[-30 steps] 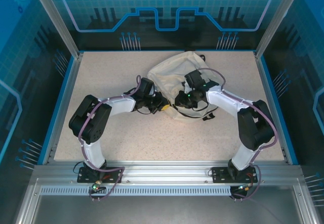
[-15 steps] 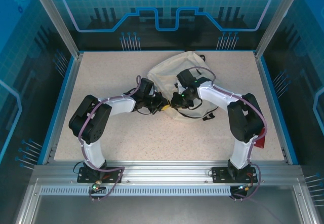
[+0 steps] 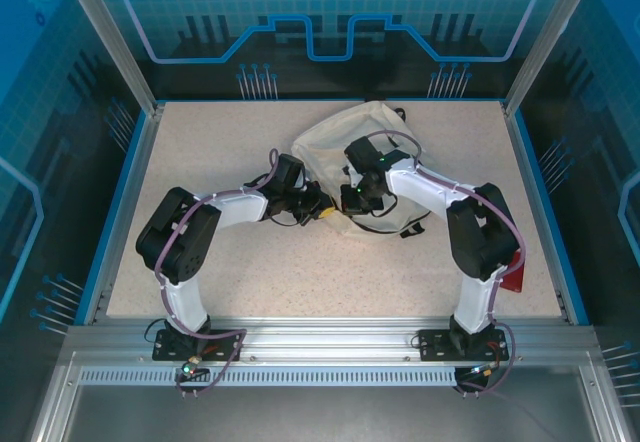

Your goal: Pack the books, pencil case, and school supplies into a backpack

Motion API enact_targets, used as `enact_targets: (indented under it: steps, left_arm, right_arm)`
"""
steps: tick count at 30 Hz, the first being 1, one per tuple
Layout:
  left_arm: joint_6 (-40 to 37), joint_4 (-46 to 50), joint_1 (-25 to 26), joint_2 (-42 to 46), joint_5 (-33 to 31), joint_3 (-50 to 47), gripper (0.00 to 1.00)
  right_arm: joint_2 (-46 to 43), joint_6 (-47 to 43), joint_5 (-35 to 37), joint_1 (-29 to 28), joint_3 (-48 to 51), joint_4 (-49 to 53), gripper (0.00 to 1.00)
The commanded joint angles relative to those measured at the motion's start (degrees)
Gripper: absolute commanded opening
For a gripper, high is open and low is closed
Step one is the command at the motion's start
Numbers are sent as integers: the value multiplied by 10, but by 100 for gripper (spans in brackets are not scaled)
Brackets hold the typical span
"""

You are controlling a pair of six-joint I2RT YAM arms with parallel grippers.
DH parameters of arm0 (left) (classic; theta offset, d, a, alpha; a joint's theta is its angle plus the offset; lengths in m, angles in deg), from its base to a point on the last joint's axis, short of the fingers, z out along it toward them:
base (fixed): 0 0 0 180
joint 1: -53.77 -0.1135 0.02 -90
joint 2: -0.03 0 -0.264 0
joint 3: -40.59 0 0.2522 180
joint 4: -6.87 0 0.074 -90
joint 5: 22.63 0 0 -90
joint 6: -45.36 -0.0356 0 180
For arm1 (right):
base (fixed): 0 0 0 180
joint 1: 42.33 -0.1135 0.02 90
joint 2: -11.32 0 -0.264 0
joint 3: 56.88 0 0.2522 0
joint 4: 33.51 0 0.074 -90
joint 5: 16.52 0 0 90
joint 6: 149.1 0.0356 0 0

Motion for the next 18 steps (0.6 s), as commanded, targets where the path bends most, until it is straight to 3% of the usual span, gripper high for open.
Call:
enact_targets:
  steps: [1,18]
  left_arm:
    - [-14,-2,2,6,16,-11,0]
    - [-26,23,-15,6,-2,-4,0]
  right_arm:
    - [-26,9,66,-13,-11,37,0]
    - [-121,118,335,-65,35,177,0]
